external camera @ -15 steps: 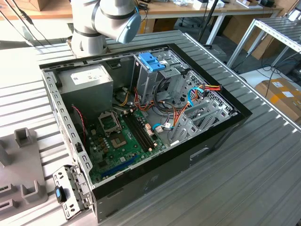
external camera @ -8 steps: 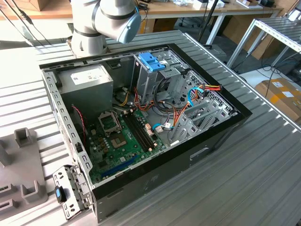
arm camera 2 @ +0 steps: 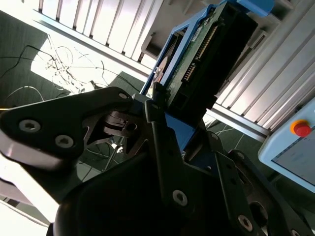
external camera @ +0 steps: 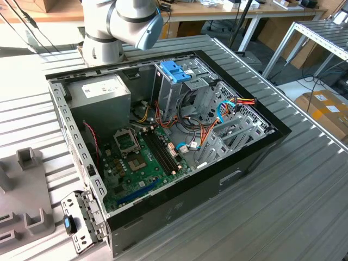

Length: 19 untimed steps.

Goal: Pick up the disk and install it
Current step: 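Pick up the disk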

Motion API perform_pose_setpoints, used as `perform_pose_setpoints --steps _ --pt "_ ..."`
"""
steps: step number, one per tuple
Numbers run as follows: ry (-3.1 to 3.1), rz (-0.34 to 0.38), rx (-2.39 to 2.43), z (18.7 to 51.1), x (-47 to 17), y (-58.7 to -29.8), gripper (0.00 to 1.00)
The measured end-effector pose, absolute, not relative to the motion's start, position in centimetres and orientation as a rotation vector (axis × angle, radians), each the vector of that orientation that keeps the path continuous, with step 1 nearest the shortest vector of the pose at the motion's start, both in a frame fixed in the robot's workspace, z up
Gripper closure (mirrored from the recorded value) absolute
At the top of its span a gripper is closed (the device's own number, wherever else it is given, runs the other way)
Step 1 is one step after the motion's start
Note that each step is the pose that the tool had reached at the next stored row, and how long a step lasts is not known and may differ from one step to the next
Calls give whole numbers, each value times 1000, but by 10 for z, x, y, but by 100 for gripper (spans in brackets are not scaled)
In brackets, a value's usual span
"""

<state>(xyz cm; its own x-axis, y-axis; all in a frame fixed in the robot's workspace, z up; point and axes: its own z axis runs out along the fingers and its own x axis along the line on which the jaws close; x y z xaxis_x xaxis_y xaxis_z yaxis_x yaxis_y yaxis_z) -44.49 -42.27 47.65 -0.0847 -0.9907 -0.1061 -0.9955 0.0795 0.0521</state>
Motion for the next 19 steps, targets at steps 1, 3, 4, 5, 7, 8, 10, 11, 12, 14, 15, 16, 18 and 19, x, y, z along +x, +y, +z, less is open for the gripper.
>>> perform_pose_setpoints --steps 1,3,4,5,7,8,10,11,12,14,15,16,18,19 --pt "2276 171 -2096 476 -445 -423 63" --pt "2276 171 -2096 477 -445 -424 63" --pt "2276 171 -2096 476 -445 -424 63" --pt "2276 171 -2096 477 -445 -425 63" --pt "2276 171 -2096 477 -445 -426 63" --pt "2276 171 -2096 477 -445 -426 63" --pt "2276 171 -2096 476 -445 -427 63" --pt "2276 171 -2096 477 -445 -427 63" --pt "2276 171 -2096 477 -445 -427 63" --pt "2276 171 -2096 476 -444 -428 63" --pt "2276 171 -2096 477 -444 -429 63" --pt "2276 171 -2096 476 -444 -429 63" --pt "2276 171 -2096 477 -444 -430 63" --pt "2276 171 -2096 476 -444 -430 63"
